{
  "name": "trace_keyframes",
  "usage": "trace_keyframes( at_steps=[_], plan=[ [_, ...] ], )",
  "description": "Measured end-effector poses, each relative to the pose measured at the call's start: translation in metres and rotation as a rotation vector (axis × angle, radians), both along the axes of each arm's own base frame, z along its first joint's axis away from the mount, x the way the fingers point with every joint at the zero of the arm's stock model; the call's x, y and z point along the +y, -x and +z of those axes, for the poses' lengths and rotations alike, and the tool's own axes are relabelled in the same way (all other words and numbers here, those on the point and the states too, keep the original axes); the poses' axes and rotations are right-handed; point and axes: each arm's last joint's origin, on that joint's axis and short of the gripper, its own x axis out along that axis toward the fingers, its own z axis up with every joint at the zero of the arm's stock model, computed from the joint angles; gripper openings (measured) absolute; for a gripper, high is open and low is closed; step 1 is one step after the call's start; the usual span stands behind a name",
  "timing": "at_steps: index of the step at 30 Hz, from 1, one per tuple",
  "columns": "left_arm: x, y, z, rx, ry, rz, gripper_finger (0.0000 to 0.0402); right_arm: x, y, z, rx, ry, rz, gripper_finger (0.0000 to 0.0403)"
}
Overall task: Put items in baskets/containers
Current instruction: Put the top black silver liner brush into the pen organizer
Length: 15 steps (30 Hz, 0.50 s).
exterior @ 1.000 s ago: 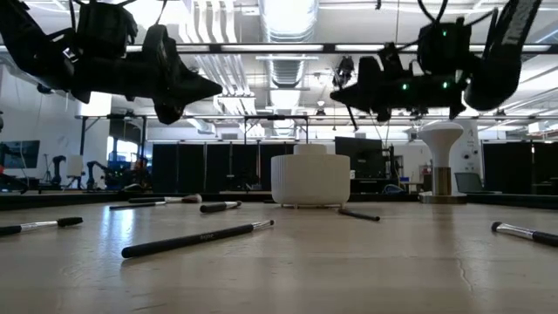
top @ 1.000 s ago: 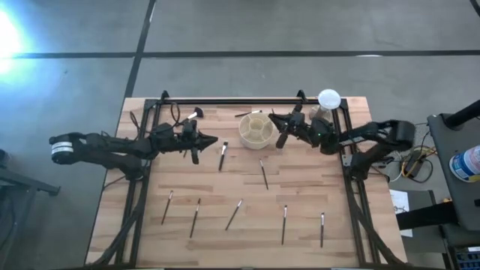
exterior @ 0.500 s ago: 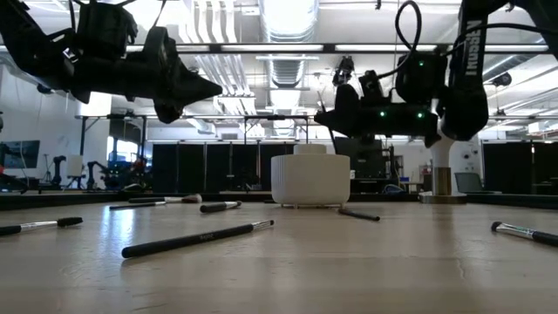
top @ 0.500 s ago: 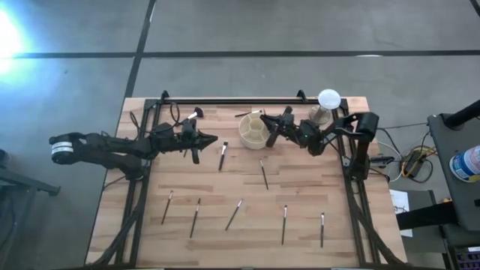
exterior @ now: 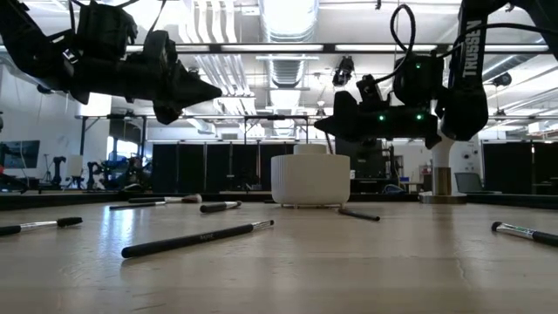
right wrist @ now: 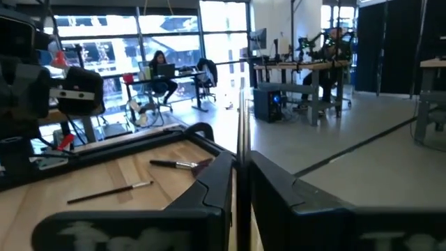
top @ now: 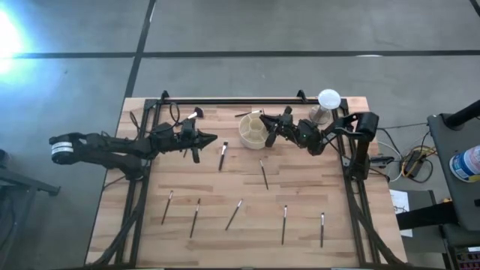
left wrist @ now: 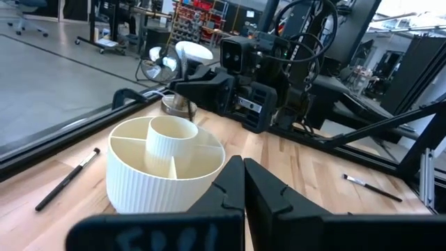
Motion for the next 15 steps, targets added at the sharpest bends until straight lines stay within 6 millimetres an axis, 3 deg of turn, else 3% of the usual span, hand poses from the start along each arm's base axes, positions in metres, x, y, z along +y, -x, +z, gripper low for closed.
trace_keyframes(
  at_steps=[9,15],
  plan=[
    [0.001,0.000,0.000,-0.004,0.019,0.018,0.0000,0.000,0.000,-0.005,0.050,-0.017,-0.002,0.0033],
    [0.018,0.001,0.002,0.047,0.076,0.084,0.0000,0.001,0.001,0.000,0.062,-0.022,-0.002,0.0014]
  ],
)
